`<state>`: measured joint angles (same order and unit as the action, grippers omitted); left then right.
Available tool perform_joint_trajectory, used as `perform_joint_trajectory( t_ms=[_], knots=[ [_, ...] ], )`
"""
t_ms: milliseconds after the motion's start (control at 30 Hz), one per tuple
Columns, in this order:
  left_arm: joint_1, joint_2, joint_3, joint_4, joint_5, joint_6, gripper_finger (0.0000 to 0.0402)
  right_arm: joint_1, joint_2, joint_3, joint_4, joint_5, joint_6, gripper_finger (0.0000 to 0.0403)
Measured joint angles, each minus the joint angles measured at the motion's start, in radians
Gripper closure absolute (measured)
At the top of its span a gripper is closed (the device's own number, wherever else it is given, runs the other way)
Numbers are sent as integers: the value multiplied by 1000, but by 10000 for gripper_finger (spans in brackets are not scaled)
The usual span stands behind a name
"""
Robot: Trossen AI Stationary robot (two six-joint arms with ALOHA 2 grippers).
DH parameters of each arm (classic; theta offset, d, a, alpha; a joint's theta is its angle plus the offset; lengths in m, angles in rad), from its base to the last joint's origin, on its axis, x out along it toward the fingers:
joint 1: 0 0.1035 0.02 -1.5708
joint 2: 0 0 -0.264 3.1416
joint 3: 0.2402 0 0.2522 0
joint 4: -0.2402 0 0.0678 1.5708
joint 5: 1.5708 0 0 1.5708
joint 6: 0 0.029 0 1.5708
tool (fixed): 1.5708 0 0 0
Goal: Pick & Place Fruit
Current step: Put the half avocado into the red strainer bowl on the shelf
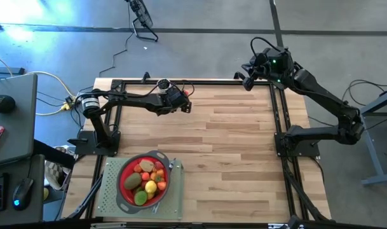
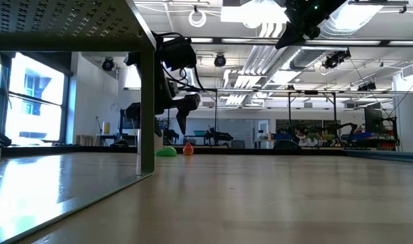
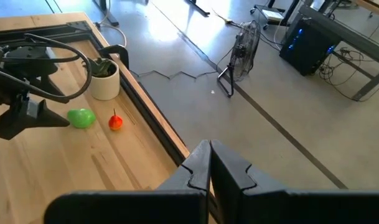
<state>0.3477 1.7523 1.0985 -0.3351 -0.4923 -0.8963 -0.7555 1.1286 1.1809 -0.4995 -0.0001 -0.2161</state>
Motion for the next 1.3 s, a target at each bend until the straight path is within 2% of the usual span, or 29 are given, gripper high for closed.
perform_joint_trajectory(
  t_ms=[267, 400, 1067, 1300],
  knots=[
    [33, 5, 0, -4, 7, 1, 89, 0, 0, 0, -1, -3, 0, 400],
    [61, 8, -1, -5, 44, 1, 89, 0, 0, 0, -3, -3, 0, 400],
    [58, 41, 0, 1, 61, 9, 89, 0, 0, 0, -5, -3, 1, 400],
    [58, 98, 1, 117, 104, 9, 89, 0, 0, 0, -12, -3, 1, 400]
  ],
)
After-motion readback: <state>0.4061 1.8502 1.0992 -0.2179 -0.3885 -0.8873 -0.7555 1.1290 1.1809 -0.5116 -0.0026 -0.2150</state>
